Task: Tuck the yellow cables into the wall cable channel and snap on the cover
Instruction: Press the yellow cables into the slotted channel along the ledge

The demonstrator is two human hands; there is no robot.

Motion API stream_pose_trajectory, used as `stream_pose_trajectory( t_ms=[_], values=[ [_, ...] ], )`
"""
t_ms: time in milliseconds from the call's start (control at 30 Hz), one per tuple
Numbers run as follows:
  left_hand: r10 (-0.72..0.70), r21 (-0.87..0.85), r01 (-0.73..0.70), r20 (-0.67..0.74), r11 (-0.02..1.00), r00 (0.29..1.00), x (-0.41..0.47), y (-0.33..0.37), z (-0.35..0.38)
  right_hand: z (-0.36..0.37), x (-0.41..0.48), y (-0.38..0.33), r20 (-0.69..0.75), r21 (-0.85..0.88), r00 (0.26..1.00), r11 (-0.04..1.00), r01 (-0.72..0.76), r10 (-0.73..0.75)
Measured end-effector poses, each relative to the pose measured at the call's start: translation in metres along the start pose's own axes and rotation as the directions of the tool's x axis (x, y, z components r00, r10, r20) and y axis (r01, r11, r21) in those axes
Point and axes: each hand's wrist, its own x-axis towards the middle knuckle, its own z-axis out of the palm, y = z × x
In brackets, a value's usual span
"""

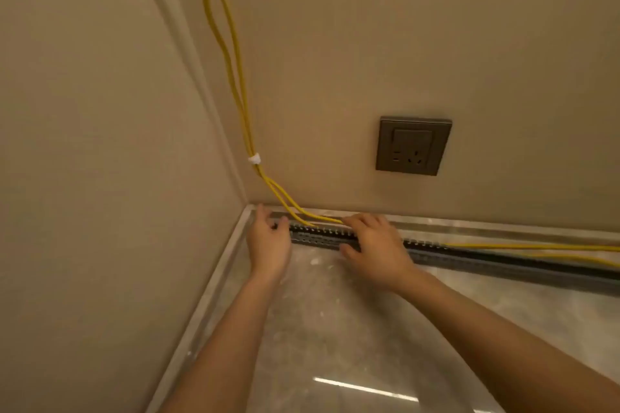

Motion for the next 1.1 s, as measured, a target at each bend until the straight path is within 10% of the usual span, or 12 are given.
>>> stream_pose_trajectory(
  t_ms=[833,1100],
  values=[
    [0.06,-0.014,-0.059,0.077,0.998,0.995,-0.072,-0.034,-0.021,0.018,-0.08,0.02,-0.014,-0.107,0.977,0.972,0.21,-0.212],
    [-0.09,-0.278,0.104,0.062,0.955,0.994,-0.078,-0.007,-0.032,0.008,-0.065,0.013,-0.009,-0.098,0.988,0.984,0.15,-0.151]
  ],
)
